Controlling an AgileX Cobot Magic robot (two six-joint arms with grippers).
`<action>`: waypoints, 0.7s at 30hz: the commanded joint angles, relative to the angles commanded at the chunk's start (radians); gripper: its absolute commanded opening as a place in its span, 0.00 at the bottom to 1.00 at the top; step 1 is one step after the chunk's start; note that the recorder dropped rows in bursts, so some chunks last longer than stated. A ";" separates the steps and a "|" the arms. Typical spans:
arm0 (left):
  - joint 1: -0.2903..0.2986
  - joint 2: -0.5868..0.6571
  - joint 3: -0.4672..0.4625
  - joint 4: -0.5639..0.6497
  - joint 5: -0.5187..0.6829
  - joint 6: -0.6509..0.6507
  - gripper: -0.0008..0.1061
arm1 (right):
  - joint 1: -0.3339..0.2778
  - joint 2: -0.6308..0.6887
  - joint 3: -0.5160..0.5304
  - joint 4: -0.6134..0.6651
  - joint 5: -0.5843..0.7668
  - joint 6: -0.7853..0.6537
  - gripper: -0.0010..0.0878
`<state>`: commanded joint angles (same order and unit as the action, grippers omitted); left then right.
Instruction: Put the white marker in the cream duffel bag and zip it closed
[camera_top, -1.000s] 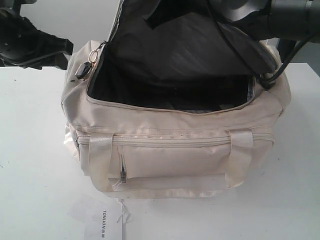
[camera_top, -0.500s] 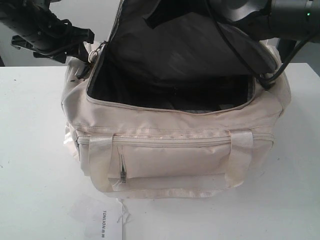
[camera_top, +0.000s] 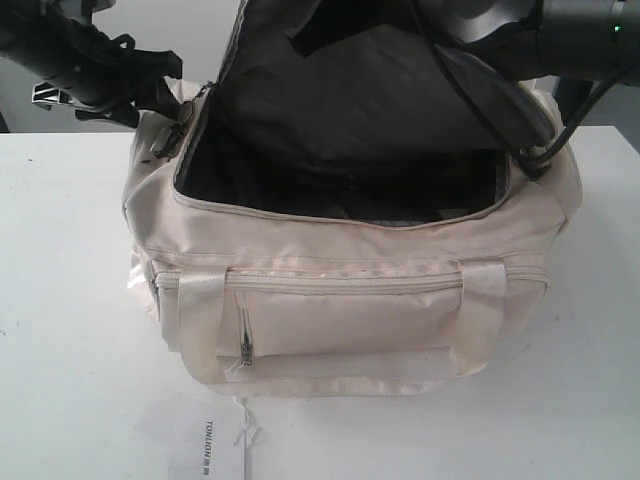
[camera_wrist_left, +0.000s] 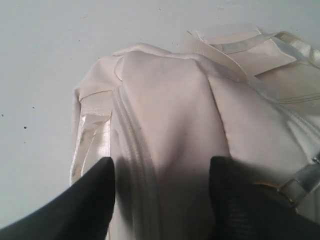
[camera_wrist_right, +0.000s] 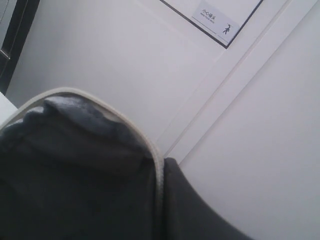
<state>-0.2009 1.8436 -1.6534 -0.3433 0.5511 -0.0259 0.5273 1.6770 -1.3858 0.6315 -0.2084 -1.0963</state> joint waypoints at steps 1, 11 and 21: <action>0.000 0.004 0.000 0.000 0.003 0.000 0.56 | 0.000 0.000 0.000 0.000 0.000 0.000 0.01; 0.000 0.013 0.000 0.000 0.025 0.069 0.01 | 0.000 0.000 0.000 0.000 0.004 0.002 0.01; 0.000 0.013 0.000 -0.016 0.044 0.075 0.01 | 0.000 -0.022 0.000 0.000 0.226 0.002 0.01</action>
<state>-0.2009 1.8568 -1.6534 -0.3589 0.5956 0.0494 0.5273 1.6549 -1.3858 0.6315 0.0180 -1.0943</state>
